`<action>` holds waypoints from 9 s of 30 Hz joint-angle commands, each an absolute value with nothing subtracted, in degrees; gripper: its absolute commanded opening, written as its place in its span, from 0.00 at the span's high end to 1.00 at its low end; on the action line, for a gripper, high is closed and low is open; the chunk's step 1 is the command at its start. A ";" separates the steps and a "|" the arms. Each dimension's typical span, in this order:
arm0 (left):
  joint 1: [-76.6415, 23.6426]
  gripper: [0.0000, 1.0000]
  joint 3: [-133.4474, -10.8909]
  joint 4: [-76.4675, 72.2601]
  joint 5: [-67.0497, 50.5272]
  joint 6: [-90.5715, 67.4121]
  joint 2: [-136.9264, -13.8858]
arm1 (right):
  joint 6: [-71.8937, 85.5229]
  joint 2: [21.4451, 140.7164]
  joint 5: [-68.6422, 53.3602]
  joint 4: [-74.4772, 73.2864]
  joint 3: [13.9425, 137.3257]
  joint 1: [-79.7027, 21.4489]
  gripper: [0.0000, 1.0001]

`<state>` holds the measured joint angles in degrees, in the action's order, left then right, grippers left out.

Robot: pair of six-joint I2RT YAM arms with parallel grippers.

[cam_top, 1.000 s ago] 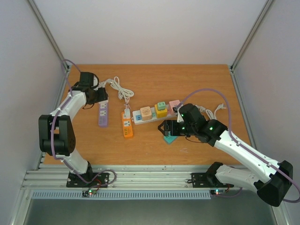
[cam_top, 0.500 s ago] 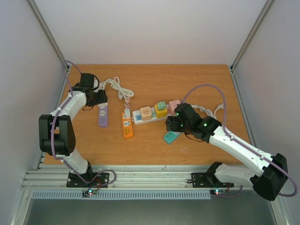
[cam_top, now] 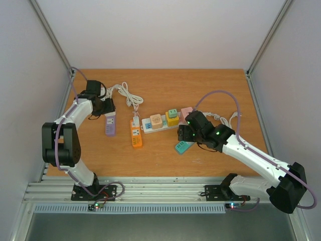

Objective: Insert the plug

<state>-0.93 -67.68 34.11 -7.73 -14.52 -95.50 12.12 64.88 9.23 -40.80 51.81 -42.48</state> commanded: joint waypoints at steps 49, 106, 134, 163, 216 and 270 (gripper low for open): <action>-4.60 0.65 -64.30 30.18 -3.57 -16.62 -101.26 | 13.07 64.67 7.27 -39.54 50.46 -42.43 0.12; -8.68 0.52 -73.62 41.14 9.16 -16.00 -106.96 | 12.52 65.63 7.24 -38.35 50.66 -42.43 0.11; -12.07 0.22 -76.64 38.85 9.40 -14.69 -99.42 | 12.88 65.71 6.83 -38.31 50.92 -42.44 0.11; -4.22 0.34 -69.24 27.39 0.48 -24.10 -99.75 | 12.39 67.11 6.51 -38.15 51.42 -42.41 0.11; -10.84 0.16 -76.16 43.02 9.98 -18.70 -101.72 | 13.57 62.76 6.61 -40.80 54.63 -42.41 0.11; -10.71 0.01 -54.36 48.71 2.48 -19.49 -21.32 | 19.34 27.03 44.59 -69.58 60.12 -42.39 0.02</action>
<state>-10.85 -54.70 50.00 0.19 -19.64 -21.61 18.00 28.05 41.50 -68.95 60.27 -42.46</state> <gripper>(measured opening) 0.994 0.985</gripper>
